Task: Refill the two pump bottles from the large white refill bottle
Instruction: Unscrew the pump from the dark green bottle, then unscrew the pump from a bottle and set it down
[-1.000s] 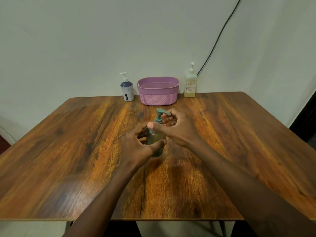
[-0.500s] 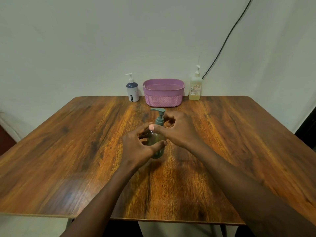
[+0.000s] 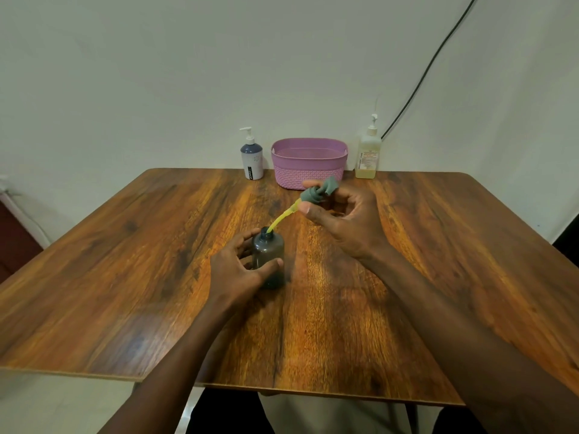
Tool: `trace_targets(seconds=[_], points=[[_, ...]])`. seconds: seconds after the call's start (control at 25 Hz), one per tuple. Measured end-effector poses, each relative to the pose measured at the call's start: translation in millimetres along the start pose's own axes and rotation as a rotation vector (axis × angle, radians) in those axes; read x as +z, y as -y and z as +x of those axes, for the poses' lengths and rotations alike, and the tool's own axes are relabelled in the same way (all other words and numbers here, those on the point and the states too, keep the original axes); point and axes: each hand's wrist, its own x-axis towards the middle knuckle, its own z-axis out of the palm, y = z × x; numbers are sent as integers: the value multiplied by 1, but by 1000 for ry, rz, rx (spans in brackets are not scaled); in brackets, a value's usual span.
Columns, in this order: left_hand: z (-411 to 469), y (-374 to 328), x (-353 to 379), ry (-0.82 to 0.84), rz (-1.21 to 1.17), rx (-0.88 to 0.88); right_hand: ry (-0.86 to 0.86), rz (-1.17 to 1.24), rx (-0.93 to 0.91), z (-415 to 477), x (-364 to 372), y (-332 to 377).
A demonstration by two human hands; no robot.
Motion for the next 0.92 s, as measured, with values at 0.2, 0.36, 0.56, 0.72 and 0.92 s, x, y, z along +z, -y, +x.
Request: trace_targets(seconds=[0.2,0.36,0.56,0.72,0.92], points=[[0,6,-7,-14,-7,-6,-37,159,-18,-5,-1,-4],[-4,7,-10,-9,-28,3,26,-104,-69,-10,-2,-17],[-4,7,-13,28,-27,18,308,-477,-194,-27,3,-56],[-7,8,-12,36,-19,1,608,-814,-205,-42,9,-69],[-11,7,-12,61,-24,-10,748,-1050,-227,-44,16,-66]])
